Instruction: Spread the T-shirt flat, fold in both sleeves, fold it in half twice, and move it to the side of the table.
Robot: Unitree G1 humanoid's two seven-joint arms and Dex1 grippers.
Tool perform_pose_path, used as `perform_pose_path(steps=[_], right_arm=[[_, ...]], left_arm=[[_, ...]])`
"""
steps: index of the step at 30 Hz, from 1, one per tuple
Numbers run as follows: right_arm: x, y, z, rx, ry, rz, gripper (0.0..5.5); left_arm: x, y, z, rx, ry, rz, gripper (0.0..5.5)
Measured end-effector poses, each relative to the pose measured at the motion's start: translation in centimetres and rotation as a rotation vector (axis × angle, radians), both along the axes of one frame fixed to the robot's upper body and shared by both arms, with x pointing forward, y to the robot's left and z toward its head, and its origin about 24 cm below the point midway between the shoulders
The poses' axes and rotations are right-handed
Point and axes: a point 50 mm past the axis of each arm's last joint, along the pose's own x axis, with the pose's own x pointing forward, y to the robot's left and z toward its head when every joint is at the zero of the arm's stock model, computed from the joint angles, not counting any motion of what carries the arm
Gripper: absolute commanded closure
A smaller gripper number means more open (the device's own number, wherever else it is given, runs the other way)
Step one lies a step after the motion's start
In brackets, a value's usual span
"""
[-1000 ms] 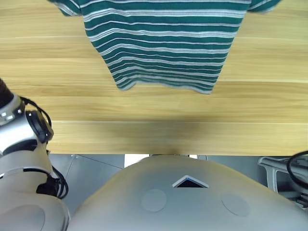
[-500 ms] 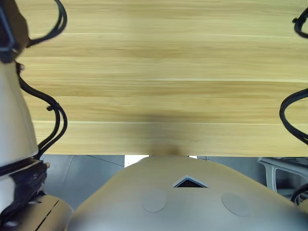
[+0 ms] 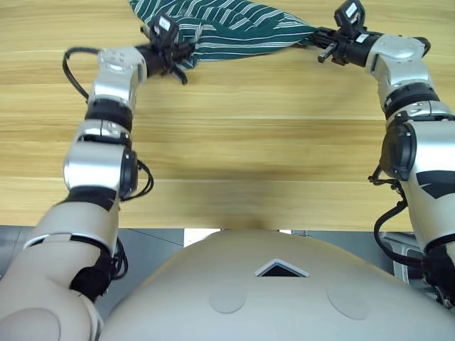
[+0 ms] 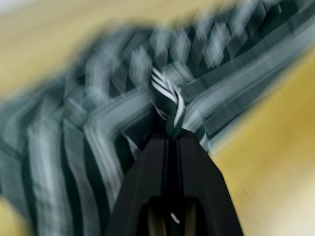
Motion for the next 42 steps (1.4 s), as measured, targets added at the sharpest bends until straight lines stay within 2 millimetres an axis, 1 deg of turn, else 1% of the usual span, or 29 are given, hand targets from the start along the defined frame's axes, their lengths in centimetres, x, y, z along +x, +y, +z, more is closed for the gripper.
perform_pose_path(steps=[1,3,5,7,9,10,11,12,13,15,16,18,20,22,23,26,29,31,34,35,36,40,42], right_arm=[[-0.1,-0.3,0.2,0.022,-0.005,0.001,5.46],[0.0,-0.6,0.9,0.046,-0.033,0.027,5.46],[0.1,-0.5,1.8,0.081,-0.073,0.073,5.46],[-0.1,-0.4,3.0,0.092,-0.129,0.174,5.46],[-1.4,-0.8,2.9,0.073,-0.164,0.307,5.46],[-2.3,-1.2,2.5,0.049,-0.164,0.377,5.46],[-3.8,-1.9,1.8,0.008,-0.154,0.463,5.46],[-5.3,-2.5,1.1,-0.026,-0.134,0.527,5.46],[-6.7,-3.1,0.3,-0.053,-0.094,0.566,5.46],[-9.0,-3.3,0.0,-0.097,-0.058,0.651,5.46],[-10.2,-3.2,-0.2,-0.102,-0.039,0.689,5.46],[-13.0,-2.2,-0.7,-0.110,0.031,0.788,5.46],[-15.9,-1.2,-0.8,-0.136,0.099,0.899,5.46],[-17.0,-1.3,-1.6,-0.175,0.153,0.916,5.46],[-17.3,-1.3,-1.9,-0.181,0.169,0.914,5.46],[-17.9,-1.2,-2.7,-0.207,0.196,0.913,5.46],[-17.9,-1.2,-2.8,-0.220,0.188,0.916,5.46],[-17.9,-1.2,-3.0,-0.223,0.175,0.913,5.46],[-17.8,-1.3,-3.1,-0.234,0.153,0.913,5.46],[-17.8,-1.3,-3.2,-0.238,0.148,0.917,5.16],[-17.8,-1.4,-3.2,-0.239,0.147,0.921,5.09],[-18.0,-2.7,-2.9,-0.240,0.195,0.950,4.32],[-18.6,-3.2,-2.8,-0.237,0.225,0.995,3.85]], left_arm=[[-0.5,-0.1,0.3,-0.016,-0.006,-0.012,5.50],[-1.2,-0.1,1.5,-0.045,-0.039,-0.025,5.50],[-2.0,0.2,3.0,-0.067,-0.072,-0.021,5.50],[-3.6,0.9,5.0,-0.088,-0.102,-0.016,5.50],[-5.9,1.6,6.6,-0.102,-0.113,-0.013,5.50],[-7.3,2.1,6.9,-0.104,-0.098,-0.007,5.50],[-9.1,2.5,6.9,-0.099,-0.063,0.000,5.50],[-10.7,2.8,6.4,-0.082,-0.015,0.011,5.50],[-12.2,3.2,5.3,-0.070,0.052,0.032,5.50],[-14.3,3.5,3.9,-0.078,0.143,0.054,5.50],[-15.1,3.6,3.4,-0.079,0.171,0.062,5.50],[-16.8,3.9,2.0,-0.073,0.239,0.084,5.50],[-19.3,3.9,0.5,-0.050,0.314,0.078,5.50],[-20.8,3.9,-0.1,-0.018,0.334,0.037,5.50],[-21.4,4.0,-0.2,-0.004,0.334,0.011,5.50],[-21.7,3.9,-0.2,0.066,0.293,-0.062,5.50],[-21.9,3.8,-0.2,0.096,0.273,-0.105,5.50],[-22.8,3.5,-0.2,0.116,0.283,-0.169,5.50],[-23.6,3.6,0.1,0.142,0.302,-0.244,5.50],[-23.8,3.7,0.2,0.150,0.306,-0.265,5.50],[-23.9,3.8,0.2,0.156,0.310,-0.287,5.50],[-24.4,3.8,0.3,0.176,0.300,-0.366,4.75],[-24.5,3.8,0.2,0.178,0.294,-0.396,4.32]])
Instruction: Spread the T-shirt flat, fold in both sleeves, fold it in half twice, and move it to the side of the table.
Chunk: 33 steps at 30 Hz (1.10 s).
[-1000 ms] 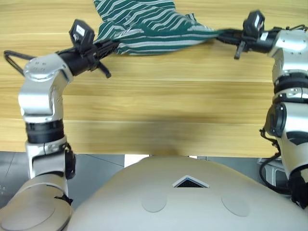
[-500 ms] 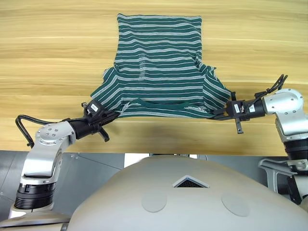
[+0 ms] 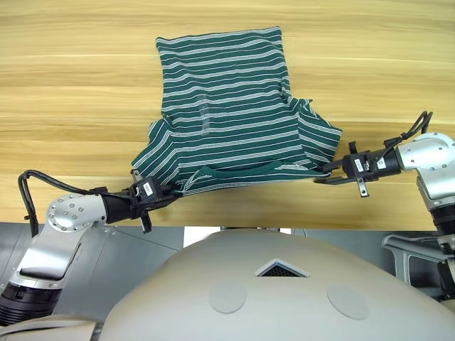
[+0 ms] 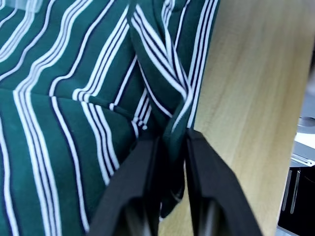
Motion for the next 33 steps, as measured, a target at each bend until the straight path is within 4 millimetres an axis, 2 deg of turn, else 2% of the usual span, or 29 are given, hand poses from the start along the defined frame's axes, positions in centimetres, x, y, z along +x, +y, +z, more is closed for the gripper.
perform_pose_path(steps=[4,7,11,17,24,27,29,33], right_arm=[[-1.2,-1.1,0.2,-0.020,0.077,0.047,3.13],[-1.2,-1.2,0.2,-0.016,0.088,0.051,2.61],[-0.9,-1.3,0.3,-0.015,0.077,0.042,1.87],[-0.4,-1.2,0.3,0.019,0.071,-0.007,1.83],[-0.4,-0.2,2.4,0.260,0.080,-0.061,1.83],[-0.1,-0.1,4.3,0.369,0.076,-0.085,1.83],[0.3,-0.2,4.6,0.401,0.086,-0.129,1.83],[2.9,1.6,4.6,0.510,0.027,-0.307,2.50]], left_arm=[[0.3,0.2,0.0,0.024,-0.045,-0.059,3.70],[0.2,0.1,0.3,0.020,-0.051,-0.084,3.19],[0.8,-0.5,2.2,-0.068,-0.106,-0.094,2.45],[0.2,-0.6,3.9,-0.158,-0.080,-0.126,1.32],[0.1,0.3,5.3,-0.168,-0.085,-0.173,0.15],[1.0,0.3,5.9,-0.218,-0.130,-0.141,0.12],[1.7,0.2,6.3,-0.279,-0.168,-0.082,0.12],[4.5,0.3,8.1,-0.539,-0.350,0.199,0.10]])
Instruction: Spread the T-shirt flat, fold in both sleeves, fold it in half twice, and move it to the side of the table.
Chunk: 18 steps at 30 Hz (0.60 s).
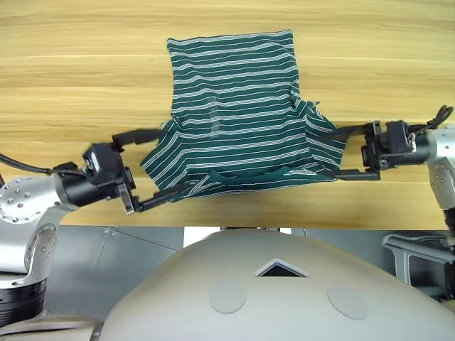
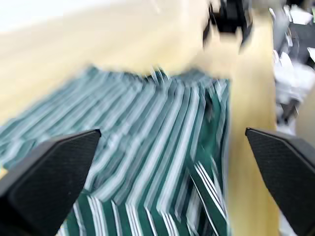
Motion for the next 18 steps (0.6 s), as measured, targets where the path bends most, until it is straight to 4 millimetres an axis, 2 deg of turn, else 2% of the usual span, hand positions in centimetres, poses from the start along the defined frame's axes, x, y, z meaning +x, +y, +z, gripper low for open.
perform_pose_path(steps=[4,8,11,15,18], right_arm=[[2.5,2.9,-0.2,-0.017,-0.053,-0.115,3.29],[2.7,6.0,-2.1,-0.115,-0.066,-0.091,4.01],[2.5,6.1,-3.4,-0.181,-0.072,-0.053,4.58],[2.2,5.5,-4.4,-0.193,-0.038,-0.015,5.37],[1.9,5.8,-4.5,-0.190,-0.033,0.033,5.47]], left_arm=[[1.8,1.2,0.1,-0.136,-0.089,0.302,0.10],[1.9,0.4,-1.6,-0.115,-0.116,0.452,0.10],[2.0,-1.0,-3.1,-0.064,-0.109,0.443,0.10],[3.8,-2.1,-6.0,0.084,-0.090,0.401,0.10],[5.1,-3.3,-8.1,0.219,-0.100,0.333,0.10]])
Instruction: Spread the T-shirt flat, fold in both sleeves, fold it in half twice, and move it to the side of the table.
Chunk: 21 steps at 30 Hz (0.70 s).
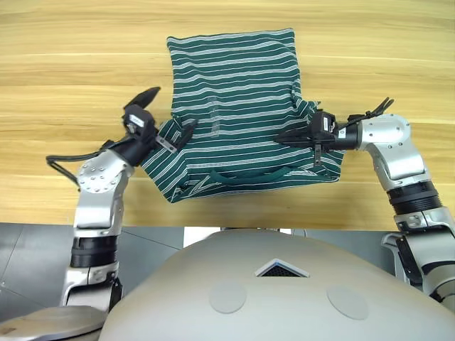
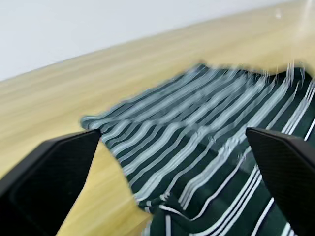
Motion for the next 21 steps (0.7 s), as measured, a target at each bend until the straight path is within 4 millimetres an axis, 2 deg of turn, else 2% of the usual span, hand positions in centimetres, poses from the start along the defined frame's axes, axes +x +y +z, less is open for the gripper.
perform_pose_path(steps=[3,7,13,21], right_arm=[[-1.0,0.3,-0.1,0.008,0.019,0.089,5.47],[-1.9,0.0,0.1,0.020,0.040,0.156,5.47],[-3.5,-0.4,0.1,0.013,0.085,0.247,5.47],[-3.7,-0.6,0.2,-0.002,0.076,0.258,5.47]], left_arm=[[1.7,-1.2,-1.4,0.142,-0.011,-0.069,0.10],[3.6,-1.8,-2.5,0.199,-0.001,-0.110,0.10],[4.2,-2.3,-3.0,0.213,-0.029,-0.135,0.10],[4.3,-2.4,-3.2,0.216,-0.043,-0.139,0.10]])
